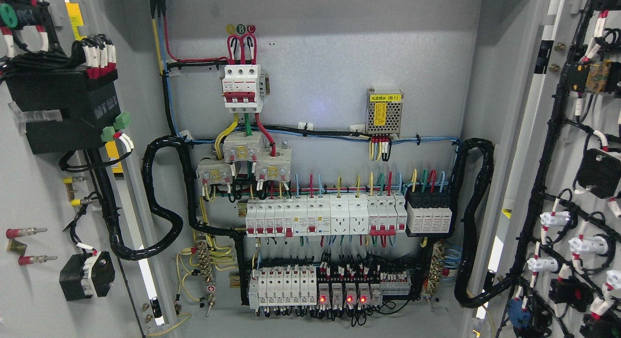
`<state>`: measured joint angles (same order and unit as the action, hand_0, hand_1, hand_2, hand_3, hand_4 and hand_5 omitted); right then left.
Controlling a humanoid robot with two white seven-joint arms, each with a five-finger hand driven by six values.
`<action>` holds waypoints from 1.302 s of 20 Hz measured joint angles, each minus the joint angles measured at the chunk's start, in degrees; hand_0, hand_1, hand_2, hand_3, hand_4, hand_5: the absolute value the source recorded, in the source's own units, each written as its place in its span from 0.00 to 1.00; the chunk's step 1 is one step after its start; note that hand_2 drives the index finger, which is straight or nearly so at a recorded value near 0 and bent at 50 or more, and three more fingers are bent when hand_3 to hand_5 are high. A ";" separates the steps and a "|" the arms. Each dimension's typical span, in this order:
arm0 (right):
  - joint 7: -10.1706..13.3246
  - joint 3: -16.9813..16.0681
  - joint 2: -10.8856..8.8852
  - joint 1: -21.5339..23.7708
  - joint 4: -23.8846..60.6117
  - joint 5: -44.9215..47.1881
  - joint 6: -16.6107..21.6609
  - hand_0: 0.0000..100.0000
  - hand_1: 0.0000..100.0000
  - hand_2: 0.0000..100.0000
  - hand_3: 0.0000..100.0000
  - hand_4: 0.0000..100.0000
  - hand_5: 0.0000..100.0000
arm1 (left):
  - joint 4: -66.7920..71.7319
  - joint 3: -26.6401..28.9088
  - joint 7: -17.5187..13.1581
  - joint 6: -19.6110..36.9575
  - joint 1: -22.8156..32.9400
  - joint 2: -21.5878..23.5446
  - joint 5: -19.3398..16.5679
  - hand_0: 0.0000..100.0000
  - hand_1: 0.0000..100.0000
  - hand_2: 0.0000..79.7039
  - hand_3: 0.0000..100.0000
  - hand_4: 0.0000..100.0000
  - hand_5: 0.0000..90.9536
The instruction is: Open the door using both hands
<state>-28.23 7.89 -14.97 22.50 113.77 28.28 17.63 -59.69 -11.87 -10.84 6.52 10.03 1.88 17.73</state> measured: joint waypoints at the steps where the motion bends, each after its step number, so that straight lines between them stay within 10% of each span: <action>1: 0.76 -0.74 -0.35 0.73 0.60 0.02 1.08 0.23 0.03 0.00 0.00 0.00 0.00 | -3.06 -0.56 -0.09 -0.73 1.04 0.52 0.07 0.00 0.00 0.00 0.00 0.00 0.00; 10: 3.38 -4.84 -3.41 1.81 3.66 0.15 5.51 0.23 0.03 0.00 0.00 0.00 0.00 | -28.28 -3.61 -0.23 -2.08 8.49 4.54 0.14 0.00 0.00 0.00 0.00 0.00 0.00; 26: 7.10 -12.32 -6.13 -2.77 5.45 1.73 3.93 0.23 0.03 0.00 0.00 0.00 0.00 | -52.78 -4.01 -0.27 17.20 12.60 9.73 0.66 0.00 0.00 0.00 0.00 0.00 0.00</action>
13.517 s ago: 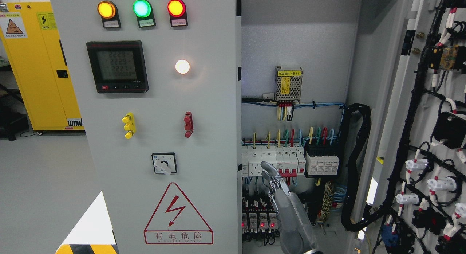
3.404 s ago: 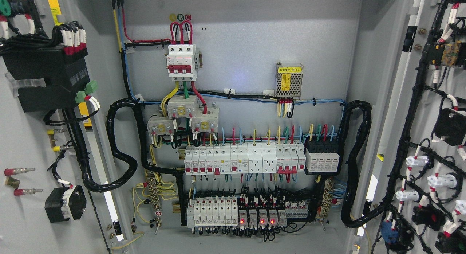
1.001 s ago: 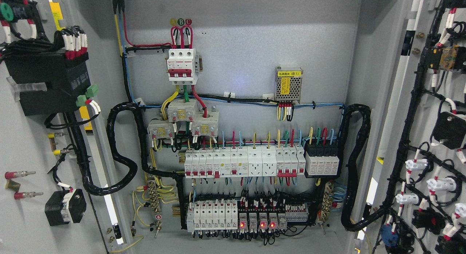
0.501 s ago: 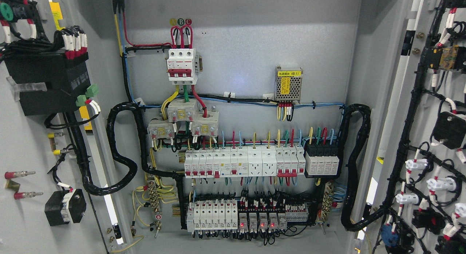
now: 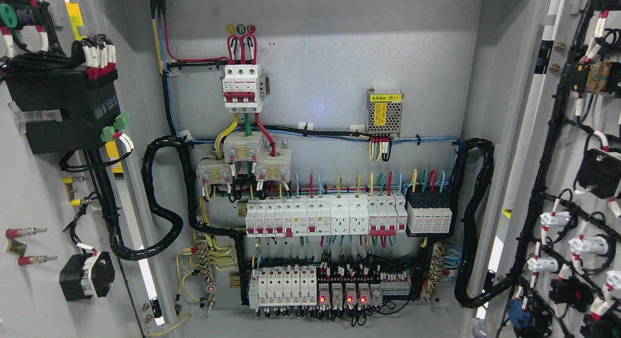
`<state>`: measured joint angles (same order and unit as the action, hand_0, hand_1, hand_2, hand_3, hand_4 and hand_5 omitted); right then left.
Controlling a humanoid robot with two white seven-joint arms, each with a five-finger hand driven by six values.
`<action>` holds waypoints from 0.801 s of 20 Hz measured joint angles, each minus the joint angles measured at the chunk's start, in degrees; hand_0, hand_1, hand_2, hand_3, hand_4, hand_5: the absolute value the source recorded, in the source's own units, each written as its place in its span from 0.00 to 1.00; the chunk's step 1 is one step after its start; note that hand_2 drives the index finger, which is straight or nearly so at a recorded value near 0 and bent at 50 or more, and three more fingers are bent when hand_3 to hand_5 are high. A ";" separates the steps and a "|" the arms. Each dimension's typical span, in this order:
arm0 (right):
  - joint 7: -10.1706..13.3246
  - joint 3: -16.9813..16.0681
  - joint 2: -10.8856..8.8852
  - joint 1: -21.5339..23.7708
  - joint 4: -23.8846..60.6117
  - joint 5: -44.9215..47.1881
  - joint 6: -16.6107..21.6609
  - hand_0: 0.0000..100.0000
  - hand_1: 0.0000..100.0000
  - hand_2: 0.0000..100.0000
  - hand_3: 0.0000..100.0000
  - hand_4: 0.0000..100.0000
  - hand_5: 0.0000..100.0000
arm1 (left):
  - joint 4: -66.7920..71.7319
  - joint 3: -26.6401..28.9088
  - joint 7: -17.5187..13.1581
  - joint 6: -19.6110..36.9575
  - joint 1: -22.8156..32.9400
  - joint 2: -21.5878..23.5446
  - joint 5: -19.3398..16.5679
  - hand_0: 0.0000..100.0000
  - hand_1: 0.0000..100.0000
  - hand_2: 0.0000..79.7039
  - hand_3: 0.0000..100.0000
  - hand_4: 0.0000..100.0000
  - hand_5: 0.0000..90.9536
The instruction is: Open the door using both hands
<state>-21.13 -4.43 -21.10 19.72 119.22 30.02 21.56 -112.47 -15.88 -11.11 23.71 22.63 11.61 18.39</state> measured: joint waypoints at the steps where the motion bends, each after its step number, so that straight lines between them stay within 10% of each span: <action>1: 0.00 -0.49 -0.07 -0.12 0.04 0.52 -0.20 0.23 0.03 0.00 0.00 0.00 0.00 | -0.68 0.41 -0.01 0.21 0.09 0.16 0.55 0.00 0.00 0.00 0.00 0.00 0.00; 16: 0.11 -6.16 -0.49 -0.65 0.37 4.77 -1.91 0.23 0.03 0.00 0.00 0.00 0.00 | -5.73 11.48 -6.31 1.07 3.22 2.82 8.95 0.00 0.00 0.00 0.00 0.00 0.00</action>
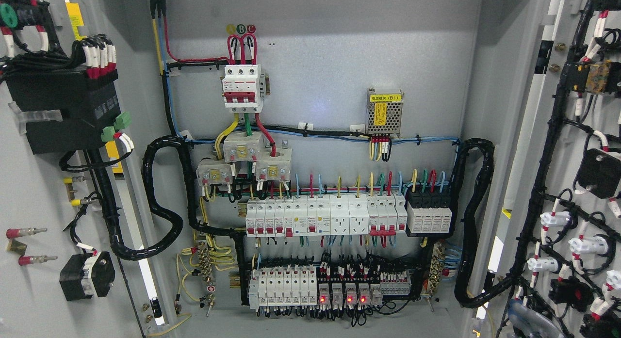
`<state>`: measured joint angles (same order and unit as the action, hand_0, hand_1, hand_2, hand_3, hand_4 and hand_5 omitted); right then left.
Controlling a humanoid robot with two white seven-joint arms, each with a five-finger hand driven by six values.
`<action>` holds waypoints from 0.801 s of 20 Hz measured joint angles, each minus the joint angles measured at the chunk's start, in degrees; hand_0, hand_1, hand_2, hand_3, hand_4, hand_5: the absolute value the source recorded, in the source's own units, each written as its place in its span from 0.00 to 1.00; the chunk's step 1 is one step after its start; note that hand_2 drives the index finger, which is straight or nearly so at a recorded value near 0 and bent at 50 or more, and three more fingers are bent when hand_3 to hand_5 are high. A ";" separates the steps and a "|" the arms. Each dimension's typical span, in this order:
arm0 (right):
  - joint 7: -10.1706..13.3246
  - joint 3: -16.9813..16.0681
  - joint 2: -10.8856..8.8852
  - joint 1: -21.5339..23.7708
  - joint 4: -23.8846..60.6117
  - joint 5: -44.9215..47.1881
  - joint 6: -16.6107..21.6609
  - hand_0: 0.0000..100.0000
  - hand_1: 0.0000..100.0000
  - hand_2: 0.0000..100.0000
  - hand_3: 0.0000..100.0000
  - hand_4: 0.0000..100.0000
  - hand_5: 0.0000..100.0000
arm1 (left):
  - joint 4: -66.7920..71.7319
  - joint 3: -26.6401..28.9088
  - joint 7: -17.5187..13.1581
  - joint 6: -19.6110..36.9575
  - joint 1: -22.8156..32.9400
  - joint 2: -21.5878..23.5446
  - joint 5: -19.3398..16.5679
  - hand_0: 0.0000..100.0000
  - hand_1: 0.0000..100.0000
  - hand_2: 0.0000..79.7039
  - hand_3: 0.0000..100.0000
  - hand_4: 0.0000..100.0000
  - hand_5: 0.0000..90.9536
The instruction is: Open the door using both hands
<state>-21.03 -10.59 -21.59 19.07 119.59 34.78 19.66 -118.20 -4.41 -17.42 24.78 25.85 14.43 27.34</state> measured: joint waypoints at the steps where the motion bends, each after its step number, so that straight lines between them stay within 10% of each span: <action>1: 0.00 -0.21 0.01 0.01 0.00 0.47 -0.05 0.23 0.03 0.00 0.00 0.00 0.00 | -0.12 0.81 -0.02 0.02 0.55 0.02 0.11 0.00 0.00 0.00 0.00 0.00 0.00; 16: 0.22 -2.74 0.18 0.79 -0.68 5.80 -0.04 0.23 0.03 0.00 0.00 0.00 0.00 | 1.19 9.89 -3.77 -0.07 3.52 2.48 5.91 0.00 0.00 0.00 0.00 0.00 0.00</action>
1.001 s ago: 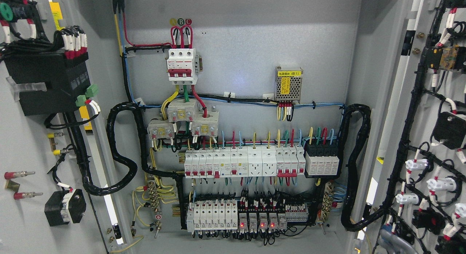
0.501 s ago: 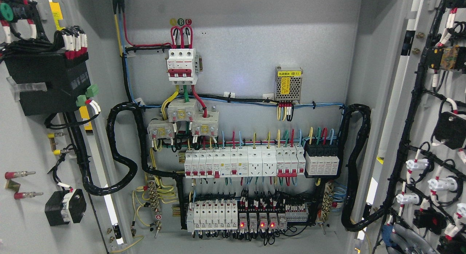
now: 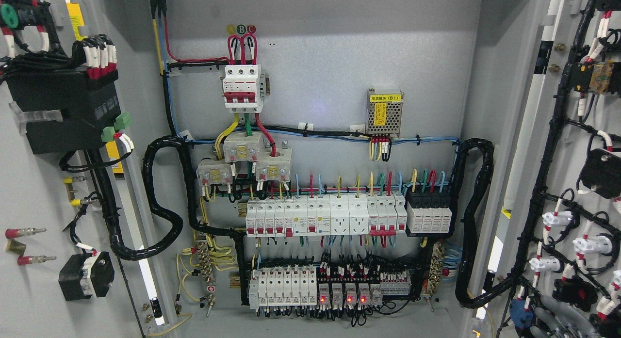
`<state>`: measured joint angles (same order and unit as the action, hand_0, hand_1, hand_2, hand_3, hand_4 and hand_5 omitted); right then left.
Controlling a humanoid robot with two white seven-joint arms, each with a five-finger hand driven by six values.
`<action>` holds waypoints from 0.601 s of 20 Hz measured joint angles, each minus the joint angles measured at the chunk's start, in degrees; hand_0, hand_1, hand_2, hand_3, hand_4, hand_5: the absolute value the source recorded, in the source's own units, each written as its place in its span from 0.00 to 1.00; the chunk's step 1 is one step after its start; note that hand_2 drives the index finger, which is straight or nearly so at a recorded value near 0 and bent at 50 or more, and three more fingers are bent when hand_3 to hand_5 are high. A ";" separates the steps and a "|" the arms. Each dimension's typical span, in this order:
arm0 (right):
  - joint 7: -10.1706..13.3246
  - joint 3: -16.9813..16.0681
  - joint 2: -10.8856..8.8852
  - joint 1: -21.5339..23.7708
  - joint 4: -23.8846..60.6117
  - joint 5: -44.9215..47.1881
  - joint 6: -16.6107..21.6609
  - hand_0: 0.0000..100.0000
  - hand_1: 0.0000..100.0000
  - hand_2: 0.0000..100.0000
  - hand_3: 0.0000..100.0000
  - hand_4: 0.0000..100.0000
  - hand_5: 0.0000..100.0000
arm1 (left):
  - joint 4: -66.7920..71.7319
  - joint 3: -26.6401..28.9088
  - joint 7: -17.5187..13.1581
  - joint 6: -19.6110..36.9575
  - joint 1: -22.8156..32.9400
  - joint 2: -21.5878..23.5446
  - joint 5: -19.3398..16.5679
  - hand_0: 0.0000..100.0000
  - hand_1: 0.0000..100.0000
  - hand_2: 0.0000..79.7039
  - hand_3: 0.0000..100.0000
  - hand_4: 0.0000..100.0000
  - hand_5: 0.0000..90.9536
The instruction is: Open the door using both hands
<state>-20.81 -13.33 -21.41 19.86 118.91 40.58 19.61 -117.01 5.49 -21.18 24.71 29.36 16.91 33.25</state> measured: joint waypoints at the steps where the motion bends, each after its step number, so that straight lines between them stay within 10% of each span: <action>1: -0.08 -0.14 0.01 0.10 -0.07 0.39 0.03 0.23 0.03 0.00 0.00 0.00 0.00 | 0.33 0.67 -0.91 -0.08 0.01 0.30 0.59 0.00 0.00 0.00 0.00 0.00 0.00; 12: -0.24 -2.17 0.14 1.70 -0.65 3.47 0.06 0.23 0.03 0.00 0.00 0.00 0.00 | 3.39 6.92 -5.69 -0.25 0.22 2.16 3.59 0.00 0.00 0.00 0.00 0.00 0.00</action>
<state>-21.05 -15.51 -21.27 21.56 118.26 44.05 19.67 -113.61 12.40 -26.87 24.46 29.59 19.06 36.84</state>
